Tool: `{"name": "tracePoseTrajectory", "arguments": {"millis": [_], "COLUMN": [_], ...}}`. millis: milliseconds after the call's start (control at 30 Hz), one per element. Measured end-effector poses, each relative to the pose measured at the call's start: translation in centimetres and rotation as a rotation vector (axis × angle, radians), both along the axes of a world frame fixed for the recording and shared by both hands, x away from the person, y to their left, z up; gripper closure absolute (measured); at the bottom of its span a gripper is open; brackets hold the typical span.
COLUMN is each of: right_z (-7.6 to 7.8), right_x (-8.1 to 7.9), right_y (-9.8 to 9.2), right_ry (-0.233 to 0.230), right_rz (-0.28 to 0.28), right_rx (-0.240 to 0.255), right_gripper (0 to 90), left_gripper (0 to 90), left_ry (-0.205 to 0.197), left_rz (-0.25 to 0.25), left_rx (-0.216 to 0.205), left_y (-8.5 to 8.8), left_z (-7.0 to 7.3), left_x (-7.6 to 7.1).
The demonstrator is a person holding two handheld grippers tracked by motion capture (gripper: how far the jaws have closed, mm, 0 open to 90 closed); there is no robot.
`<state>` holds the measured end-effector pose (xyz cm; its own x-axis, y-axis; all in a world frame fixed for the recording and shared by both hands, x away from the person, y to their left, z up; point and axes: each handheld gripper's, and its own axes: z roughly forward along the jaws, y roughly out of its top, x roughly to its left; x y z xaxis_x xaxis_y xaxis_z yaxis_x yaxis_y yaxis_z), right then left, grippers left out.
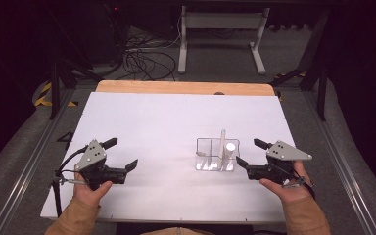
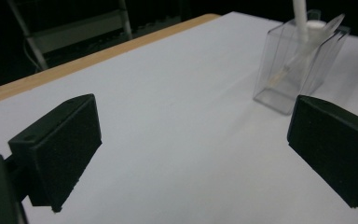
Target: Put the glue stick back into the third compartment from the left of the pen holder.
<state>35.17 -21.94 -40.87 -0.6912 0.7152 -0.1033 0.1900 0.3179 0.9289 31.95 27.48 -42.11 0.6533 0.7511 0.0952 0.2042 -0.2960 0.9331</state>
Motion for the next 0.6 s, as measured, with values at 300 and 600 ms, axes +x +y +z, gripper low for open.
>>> {"name": "tracePoseTrajectory", "arguments": {"millis": [300,600], "right_z": [-0.3,-0.3], "right_x": [0.1,0.1], "right_y": [-0.1,0.0], "right_ry": [0.003,0.006], "right_rz": [0.007,0.008], "right_rx": [0.000,-0.001], "right_gripper": [14.1,14.0], "left_gripper": [2.5,2.2], "left_ry": [0.034,0.060], "left_rz": [0.009,0.028], "left_rx": [-0.062,-0.105], "left_y": [1.3,2.0], "left_z": [-0.8,-0.9], "left_x": [-0.5,-0.2]}}
